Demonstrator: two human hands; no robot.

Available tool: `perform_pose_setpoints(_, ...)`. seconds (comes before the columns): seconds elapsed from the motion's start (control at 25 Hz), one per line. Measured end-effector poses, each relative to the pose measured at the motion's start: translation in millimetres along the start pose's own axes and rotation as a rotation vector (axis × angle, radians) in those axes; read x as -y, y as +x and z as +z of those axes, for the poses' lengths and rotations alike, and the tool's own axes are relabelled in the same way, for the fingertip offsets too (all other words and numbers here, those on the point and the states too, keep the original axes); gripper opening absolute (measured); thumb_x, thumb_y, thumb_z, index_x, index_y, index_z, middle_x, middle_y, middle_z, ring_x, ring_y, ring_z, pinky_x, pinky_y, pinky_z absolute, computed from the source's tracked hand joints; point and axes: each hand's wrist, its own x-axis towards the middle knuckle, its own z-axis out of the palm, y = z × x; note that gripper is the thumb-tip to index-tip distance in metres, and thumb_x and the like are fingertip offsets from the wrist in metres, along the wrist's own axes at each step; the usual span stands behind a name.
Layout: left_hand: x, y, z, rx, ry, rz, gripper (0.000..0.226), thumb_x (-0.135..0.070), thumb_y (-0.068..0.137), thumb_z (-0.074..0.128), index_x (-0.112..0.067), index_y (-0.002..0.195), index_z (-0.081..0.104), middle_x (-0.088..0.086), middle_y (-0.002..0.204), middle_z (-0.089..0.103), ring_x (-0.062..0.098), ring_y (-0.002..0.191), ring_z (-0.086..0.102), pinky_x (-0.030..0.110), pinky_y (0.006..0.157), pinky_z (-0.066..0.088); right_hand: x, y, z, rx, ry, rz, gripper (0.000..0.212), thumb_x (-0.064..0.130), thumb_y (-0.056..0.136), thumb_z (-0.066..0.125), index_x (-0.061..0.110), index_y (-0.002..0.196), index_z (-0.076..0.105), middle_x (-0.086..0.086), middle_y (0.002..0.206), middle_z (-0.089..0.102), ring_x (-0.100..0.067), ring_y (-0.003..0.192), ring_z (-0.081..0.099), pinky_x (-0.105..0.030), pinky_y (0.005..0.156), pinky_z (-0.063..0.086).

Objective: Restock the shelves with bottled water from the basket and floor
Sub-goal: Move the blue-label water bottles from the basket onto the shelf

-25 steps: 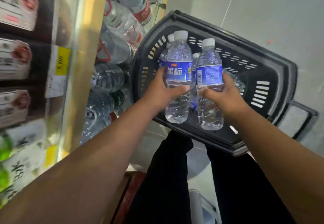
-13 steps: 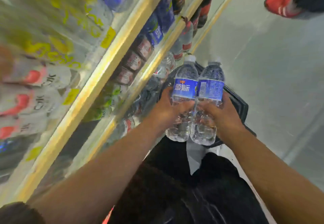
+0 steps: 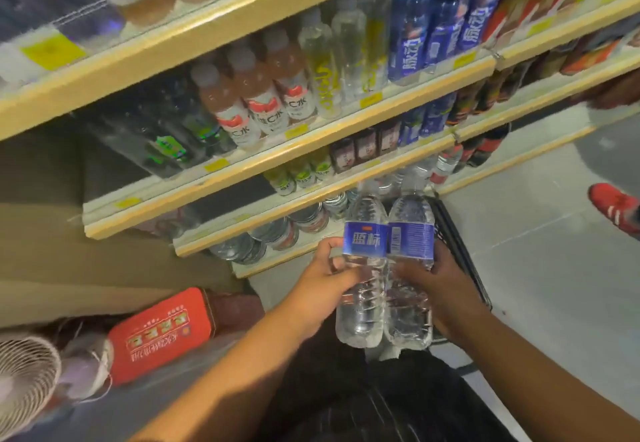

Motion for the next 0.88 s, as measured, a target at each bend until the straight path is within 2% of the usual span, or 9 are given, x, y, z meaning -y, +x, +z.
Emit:
perform_pose_setpoints(0.16, 24, -38, -35, -0.155, -0.129, 0.021, 0.045, -0.007, 0.086, 0.069, -0.025, 0.122, 0.049, 0.002, 0.101, 0.075, 0.016, 0.095, 0.071, 0.035, 0.088, 0.054, 8, -9, 45, 0.172, -0.083, 0.027, 0.056, 0.024, 0.061, 0.078, 0.030, 0.114, 0.060, 0.001, 0.100, 0.074, -0.025, 0.094, 0.071, -0.042, 0.078, 0.054)
perform_pose_setpoints(0.28, 38, -63, -66, -0.261, -0.216, 0.038, 0.057, -0.013, 0.078, 0.076, -0.025, 0.126, 0.048, 0.006, 0.105, 0.074, 0.015, 0.094, 0.071, 0.030, 0.076, 0.056, 6, -11, 84, 0.244, -0.158, 0.032, 0.054, 0.024, 0.060, 0.078, 0.026, 0.112, 0.061, -0.003, 0.101, 0.074, -0.023, 0.090, 0.072, -0.036, 0.073, 0.052)
perform_pose_setpoints(0.4, 54, -82, -108, -0.359, -0.304, 0.045, 0.060, -0.006, 0.079, 0.077, -0.022, 0.129, 0.049, 0.011, 0.108, 0.071, 0.025, 0.099, 0.070, 0.040, 0.086, 0.056, 3, -10, 132, 0.333, -0.190, 0.074, 0.041, 0.022, 0.063, 0.076, 0.035, 0.100, 0.064, -0.003, 0.098, 0.074, -0.027, 0.091, 0.071, -0.046, 0.078, 0.056)
perform_pose_setpoints(0.48, 67, -91, -138, -0.399, -0.344, 0.068, 0.061, -0.006, 0.076, 0.078, -0.020, 0.128, 0.049, 0.005, 0.101, 0.075, 0.025, 0.097, 0.070, 0.043, 0.087, 0.055, -3, -7, 165, 0.398, -0.232, 0.078, 0.041, 0.021, 0.065, 0.074, 0.032, 0.103, 0.064, -0.006, 0.102, 0.073, -0.031, 0.097, 0.069, -0.049, 0.084, 0.054)
perform_pose_setpoints(0.6, 81, -108, -185, -0.444, -0.342, 0.099, 0.053, -0.005, 0.080, 0.077, -0.026, 0.121, 0.052, -0.009, 0.095, 0.076, 0.010, 0.093, 0.072, 0.026, 0.075, 0.057, -13, 0, 219, 0.485, -0.320, 0.060, 0.048, 0.020, 0.067, 0.073, 0.023, 0.114, 0.061, -0.005, 0.105, 0.073, -0.022, 0.093, 0.071, -0.033, 0.073, 0.055)
perform_pose_setpoints(0.68, 86, -117, -214, -0.451, -0.316, 0.127, 0.047, -0.010, 0.083, 0.076, -0.026, 0.122, 0.054, -0.006, 0.108, 0.074, 0.014, 0.104, 0.069, 0.032, 0.086, 0.056, -15, 2, 252, 0.536, -0.315, 0.062, 0.046, 0.006, 0.071, 0.075, 0.013, 0.115, 0.061, -0.011, 0.100, 0.074, -0.025, 0.085, 0.071, -0.026, 0.062, 0.055)
perform_pose_setpoints(0.8, 99, -124, -250, -0.492, -0.350, 0.161, 0.066, -0.023, 0.074, 0.082, -0.019, 0.131, 0.050, 0.004, 0.121, 0.069, 0.022, 0.112, 0.066, 0.048, 0.099, 0.051, -22, 6, 295, 0.607, -0.292, 0.139, 0.034, 0.001, 0.075, 0.071, 0.015, 0.106, 0.068, -0.021, 0.101, 0.072, -0.035, 0.085, 0.070, -0.047, 0.071, 0.058)
perform_pose_setpoints(0.84, 102, -126, -256, -0.513, -0.366, 0.148, 0.074, -0.030, 0.069, 0.084, -0.021, 0.132, 0.048, 0.003, 0.122, 0.068, 0.021, 0.113, 0.066, 0.051, 0.100, 0.050, -27, 10, 303, 0.617, -0.294, 0.153, 0.037, 0.006, 0.072, 0.077, 0.016, 0.107, 0.069, -0.023, 0.105, 0.070, -0.037, 0.087, 0.069, -0.053, 0.078, 0.055)
perform_pose_setpoints(0.88, 105, -125, -262, -0.536, -0.385, 0.140, 0.078, -0.034, 0.065, 0.085, -0.022, 0.132, 0.047, 0.002, 0.122, 0.068, 0.020, 0.112, 0.066, 0.052, 0.100, 0.049, -30, 16, 310, 0.618, -0.306, 0.180, 0.050, 0.015, 0.065, 0.086, 0.015, 0.111, 0.066, -0.026, 0.109, 0.068, -0.039, 0.089, 0.069, -0.056, 0.081, 0.053)
